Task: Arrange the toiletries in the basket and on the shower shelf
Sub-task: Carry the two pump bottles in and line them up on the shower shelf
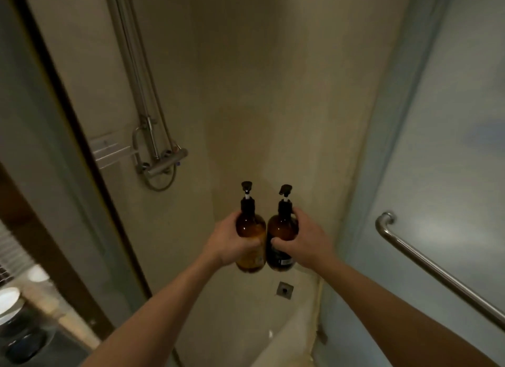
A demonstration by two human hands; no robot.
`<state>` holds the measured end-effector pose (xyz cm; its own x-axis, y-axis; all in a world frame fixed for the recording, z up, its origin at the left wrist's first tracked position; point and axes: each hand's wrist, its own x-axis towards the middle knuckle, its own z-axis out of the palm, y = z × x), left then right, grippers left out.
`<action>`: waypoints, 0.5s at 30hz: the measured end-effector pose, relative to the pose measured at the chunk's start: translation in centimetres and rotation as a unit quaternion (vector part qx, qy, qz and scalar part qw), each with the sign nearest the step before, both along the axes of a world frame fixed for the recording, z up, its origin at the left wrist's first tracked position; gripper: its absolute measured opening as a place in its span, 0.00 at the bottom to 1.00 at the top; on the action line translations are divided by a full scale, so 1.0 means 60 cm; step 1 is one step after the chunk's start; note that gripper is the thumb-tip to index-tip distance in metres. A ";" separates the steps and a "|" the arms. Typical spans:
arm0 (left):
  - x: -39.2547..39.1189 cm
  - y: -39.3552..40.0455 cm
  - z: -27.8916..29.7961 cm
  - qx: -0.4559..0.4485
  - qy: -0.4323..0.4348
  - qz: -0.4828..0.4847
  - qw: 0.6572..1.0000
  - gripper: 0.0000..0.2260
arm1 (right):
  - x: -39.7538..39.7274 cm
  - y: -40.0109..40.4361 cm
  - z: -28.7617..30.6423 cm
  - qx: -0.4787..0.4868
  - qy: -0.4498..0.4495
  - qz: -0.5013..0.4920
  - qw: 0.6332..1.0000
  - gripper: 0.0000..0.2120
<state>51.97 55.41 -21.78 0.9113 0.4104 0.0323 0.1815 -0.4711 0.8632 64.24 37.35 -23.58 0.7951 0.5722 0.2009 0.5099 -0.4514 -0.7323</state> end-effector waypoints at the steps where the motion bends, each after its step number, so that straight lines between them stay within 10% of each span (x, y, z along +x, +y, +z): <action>1: 0.019 0.014 0.000 0.002 -0.006 0.005 1.000 0.31 | 0.015 0.012 0.001 0.002 0.000 0.001 1.000 0.40; 15: 0.189 0.166 0.004 0.050 -0.046 0.148 0.987 0.24 | 0.235 0.231 0.020 0.036 -0.034 0.095 0.994 0.34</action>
<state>63.32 65.40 -21.53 0.7440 0.6480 0.1628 0.2463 -0.4925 0.8347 78.35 51.23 -22.37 0.6567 0.6933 0.2967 0.6308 -0.2894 -0.7200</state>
